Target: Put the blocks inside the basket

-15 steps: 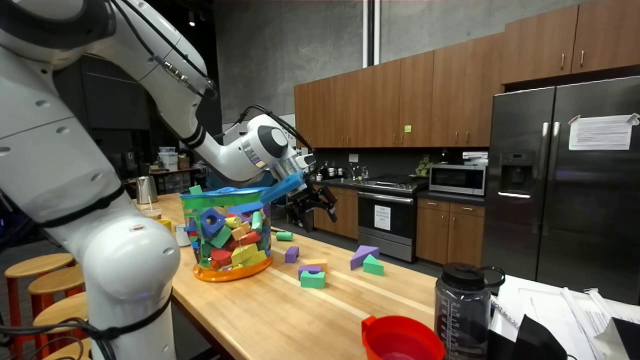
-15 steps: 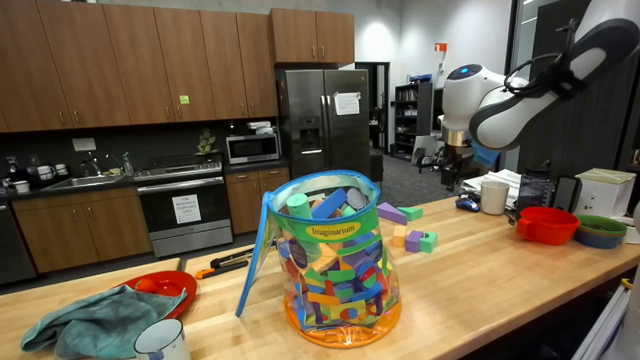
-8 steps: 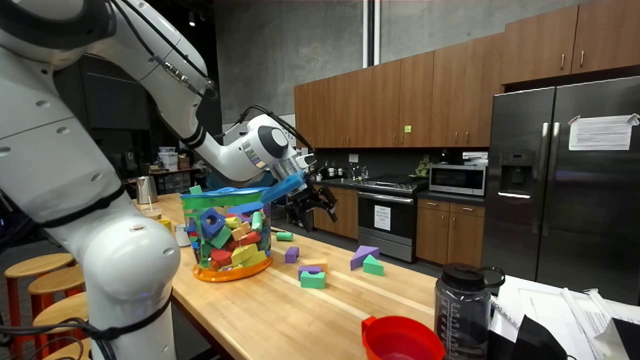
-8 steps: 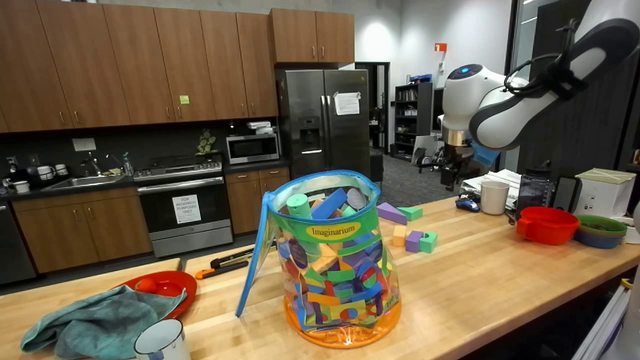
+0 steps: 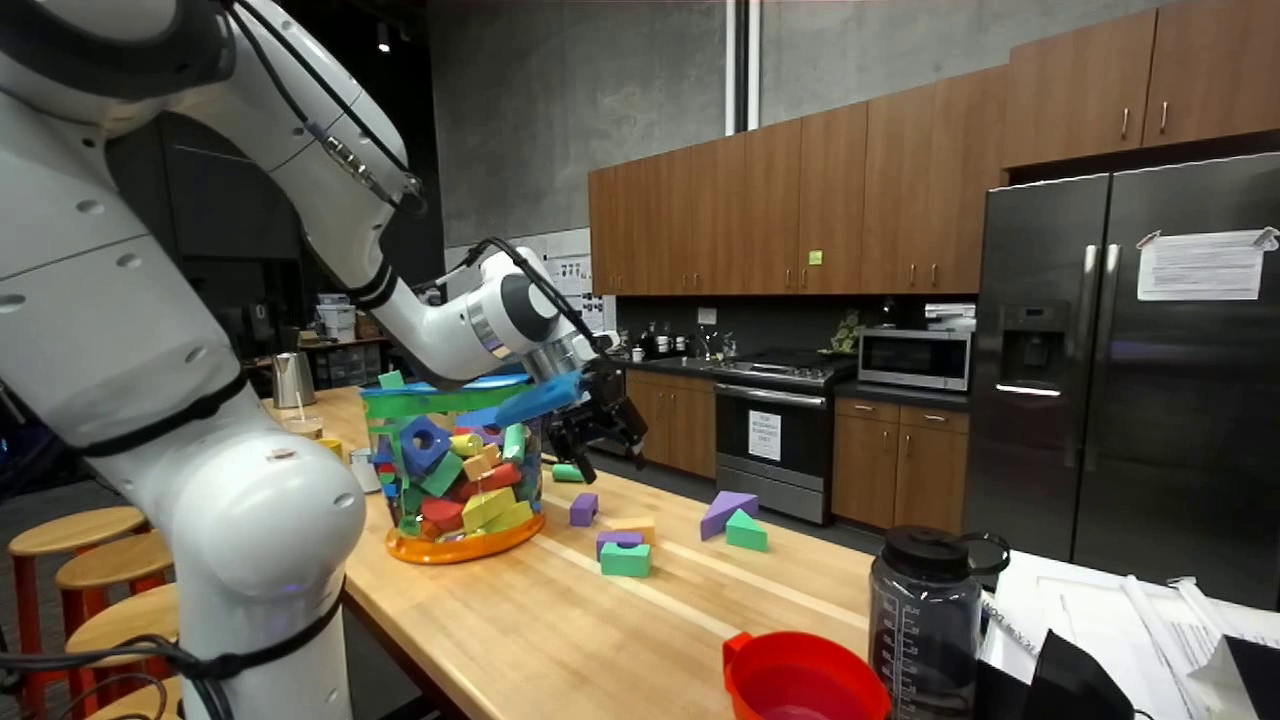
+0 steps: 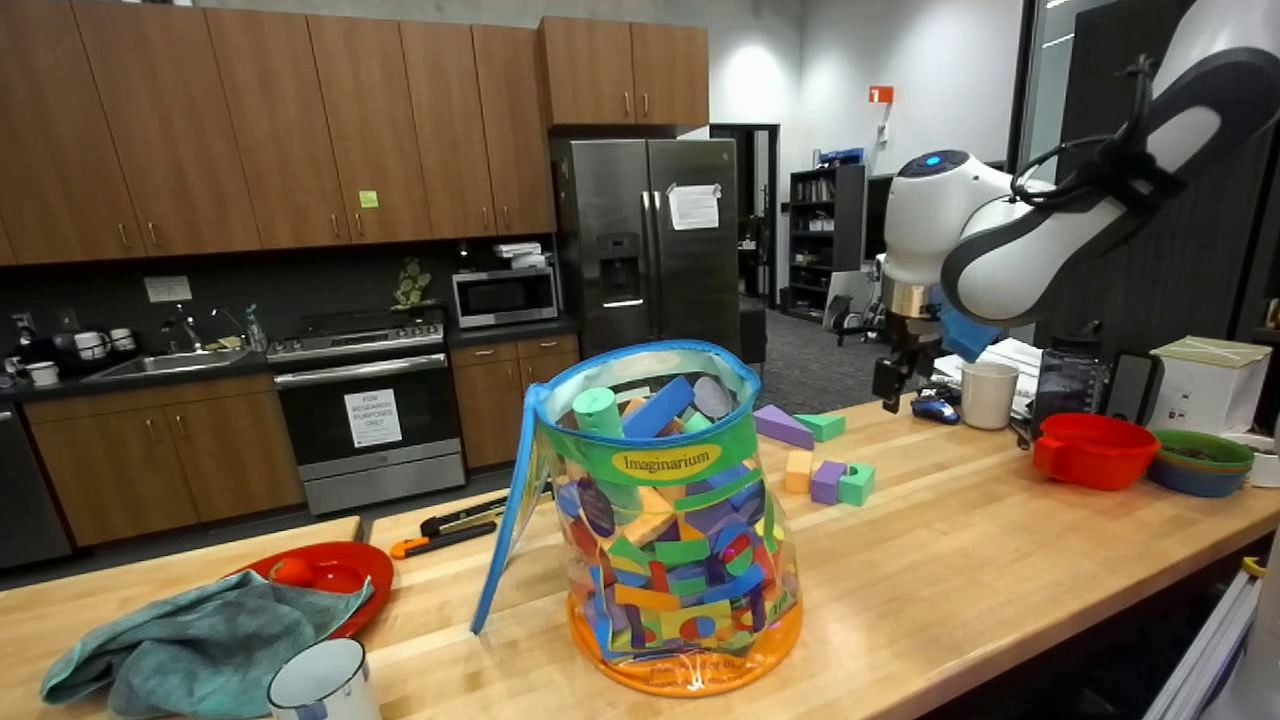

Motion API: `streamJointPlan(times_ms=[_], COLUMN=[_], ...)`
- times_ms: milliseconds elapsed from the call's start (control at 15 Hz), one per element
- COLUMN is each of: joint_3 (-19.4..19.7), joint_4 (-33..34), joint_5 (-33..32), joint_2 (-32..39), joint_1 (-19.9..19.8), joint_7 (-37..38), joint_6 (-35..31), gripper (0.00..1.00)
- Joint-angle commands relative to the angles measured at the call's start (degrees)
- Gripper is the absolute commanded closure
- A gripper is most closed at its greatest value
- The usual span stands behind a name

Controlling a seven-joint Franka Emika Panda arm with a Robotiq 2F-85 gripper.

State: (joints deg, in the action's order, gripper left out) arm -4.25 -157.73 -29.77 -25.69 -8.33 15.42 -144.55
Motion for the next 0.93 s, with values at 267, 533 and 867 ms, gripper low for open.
streamJointPlan(times_ms=[267, 533, 867], joint_3=[-6.2, -6.7, -7.1], joint_4=[-2.3, -2.1, 0.2], joint_5=[11.9, 11.3, 9.3], joint_2=[1.2, 0.8, 4.2], joint_1=[4.9, 4.1, 0.5], joint_7=[6.8, 5.0, 7.0], joint_6=[-6.9, -4.9, -3.6], gripper=[0.0, 0.0, 0.0])
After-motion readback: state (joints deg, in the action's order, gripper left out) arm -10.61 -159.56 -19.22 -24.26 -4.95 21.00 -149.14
